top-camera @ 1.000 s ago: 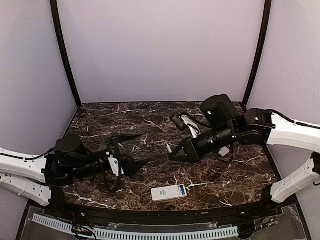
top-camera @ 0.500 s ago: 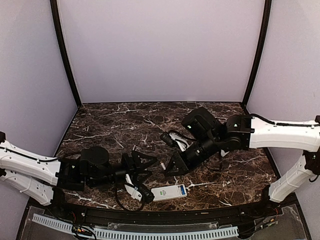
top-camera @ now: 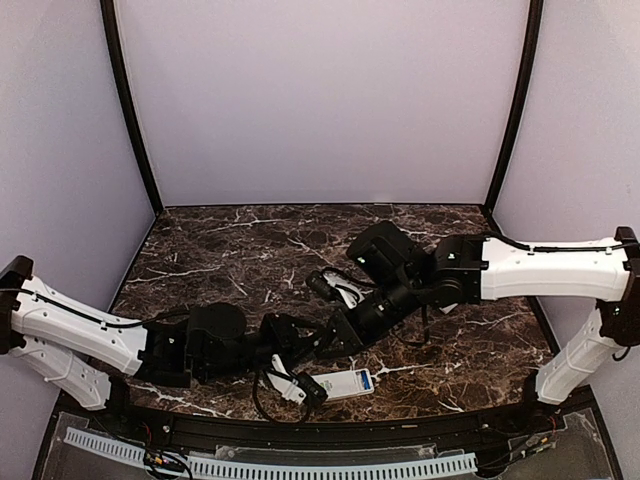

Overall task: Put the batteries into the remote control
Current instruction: Pass from the right arm to the left, then pass from the left arm to the right

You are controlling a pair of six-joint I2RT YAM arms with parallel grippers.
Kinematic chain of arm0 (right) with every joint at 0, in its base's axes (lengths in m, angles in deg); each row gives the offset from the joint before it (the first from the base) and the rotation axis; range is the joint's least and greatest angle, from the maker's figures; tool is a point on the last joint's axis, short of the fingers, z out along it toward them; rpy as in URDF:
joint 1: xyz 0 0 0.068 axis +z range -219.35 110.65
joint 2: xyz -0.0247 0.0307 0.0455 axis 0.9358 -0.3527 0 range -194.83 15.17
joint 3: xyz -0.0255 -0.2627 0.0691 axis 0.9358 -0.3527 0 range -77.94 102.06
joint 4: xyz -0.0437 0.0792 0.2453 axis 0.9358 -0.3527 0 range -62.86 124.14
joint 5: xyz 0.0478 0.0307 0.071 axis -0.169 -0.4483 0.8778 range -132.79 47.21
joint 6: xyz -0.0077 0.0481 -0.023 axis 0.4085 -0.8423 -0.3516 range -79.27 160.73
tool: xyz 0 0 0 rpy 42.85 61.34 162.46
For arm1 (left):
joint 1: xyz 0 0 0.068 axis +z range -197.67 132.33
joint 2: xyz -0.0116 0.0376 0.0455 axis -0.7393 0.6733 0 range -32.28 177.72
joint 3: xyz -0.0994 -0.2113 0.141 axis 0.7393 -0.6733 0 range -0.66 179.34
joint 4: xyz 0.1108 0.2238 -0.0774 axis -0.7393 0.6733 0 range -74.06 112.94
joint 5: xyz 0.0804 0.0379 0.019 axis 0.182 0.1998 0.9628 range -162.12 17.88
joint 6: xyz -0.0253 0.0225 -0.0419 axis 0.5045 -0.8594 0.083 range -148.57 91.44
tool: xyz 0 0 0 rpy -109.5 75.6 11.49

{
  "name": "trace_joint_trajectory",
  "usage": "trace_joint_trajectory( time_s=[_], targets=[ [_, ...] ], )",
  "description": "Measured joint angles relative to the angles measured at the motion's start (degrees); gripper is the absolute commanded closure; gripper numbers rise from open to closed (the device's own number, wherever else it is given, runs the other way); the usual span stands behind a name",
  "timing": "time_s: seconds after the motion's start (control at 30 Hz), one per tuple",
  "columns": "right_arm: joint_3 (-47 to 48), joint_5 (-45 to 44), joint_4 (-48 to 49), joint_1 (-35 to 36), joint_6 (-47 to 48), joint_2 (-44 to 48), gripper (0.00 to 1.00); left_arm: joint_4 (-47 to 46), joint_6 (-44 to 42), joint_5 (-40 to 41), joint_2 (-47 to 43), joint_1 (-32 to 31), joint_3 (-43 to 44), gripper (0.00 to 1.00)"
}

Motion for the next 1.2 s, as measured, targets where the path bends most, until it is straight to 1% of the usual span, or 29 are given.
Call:
trace_joint_trajectory(
  time_s=[0.03,0.13,0.23,0.43,0.47,0.53,0.57,0.6,0.67,0.73,0.83,0.9,0.93,0.97,1.0,1.07,1.2],
  targets=[
    [0.0,-0.1,-0.1,0.0,0.0,-0.1,1.00,-0.9,-0.4,0.5,0.4,0.0,0.1,0.82],
    [0.0,-0.3,-0.1,0.0,0.0,-0.2,1.00,-3.5,-1.0,2.0,1.1,-0.4,0.3,0.88],
    [0.0,-0.5,0.0,0.0,0.2,-0.2,1.00,-4.8,-1.0,2.7,1.4,-0.5,0.3,0.99],
    [0.0,-1.6,0.0,0.0,0.4,0.1,1.00,-5.3,0.6,3.7,1.5,-0.9,0.2,1.00],
    [0.0,-2.0,0.0,-0.1,0.5,0.4,0.95,-5.7,1.3,3.9,1.5,-1.1,0.2,1.00],
    [0.0,-2.8,0.0,-0.2,0.9,1.2,0.73,-6.5,3.4,4.5,1.5,-1.3,0.2,1.00],
    [-0.1,-3.1,0.1,-0.2,1.1,2.0,0.67,-7.2,5.3,4.8,1.5,-1.4,0.2,1.00],
    [-0.1,-3.5,0.2,-0.2,1.3,2.6,0.64,-7.5,7.0,4.9,1.4,-1.5,0.2,1.00],
    [-0.3,-4.4,1.2,-0.3,2.8,4.7,0.60,-7.5,13.1,5.0,1.4,-1.7,0.4,1.00],
    [-0.5,-5.5,1.9,-0.4,3.8,7.4,0.59,-7.4,19.8,5.1,1.4,-1.9,0.9,1.00],
    [-2.4,-7.7,4.7,-0.4,5.5,13.5,0.59,-7.4,32.4,4.4,0.9,-1.9,1.8,1.00],
    [-5.6,-9.1,8.4,-0.4,6.3,18.7,0.59,-7.4,40.6,2.9,-0.1,-1.7,1.8,1.00],
    [-7.6,-9.6,10.8,-0.4,6.5,21.5,0.59,-7.7,45.1,1.7,-0.6,-1.2,1.8,1.00],
    [-9.9,-10.1,13.4,-0.4,6.8,24.2,0.59,-8.5,51.9,-0.7,-1.4,-0.8,1.8,1.00],
    [-11.6,-10.4,15.5,-0.4,7.0,26.2,0.59,-9.0,54.8,-1.7,-1.8,-0.2,1.8,1.00],
    [-15.7,-11.2,20.6,-0.4,7.3,30.1,0.59,-11.8,64.3,-6.3,-2.8,1.7,1.4,1.00],
    [-20.3,-12.3,28.0,0.0,7.7,31.6,0.60,-17.2,78.6,-12.5,-3.1,4.3,0.9,1.00]
  ],
)
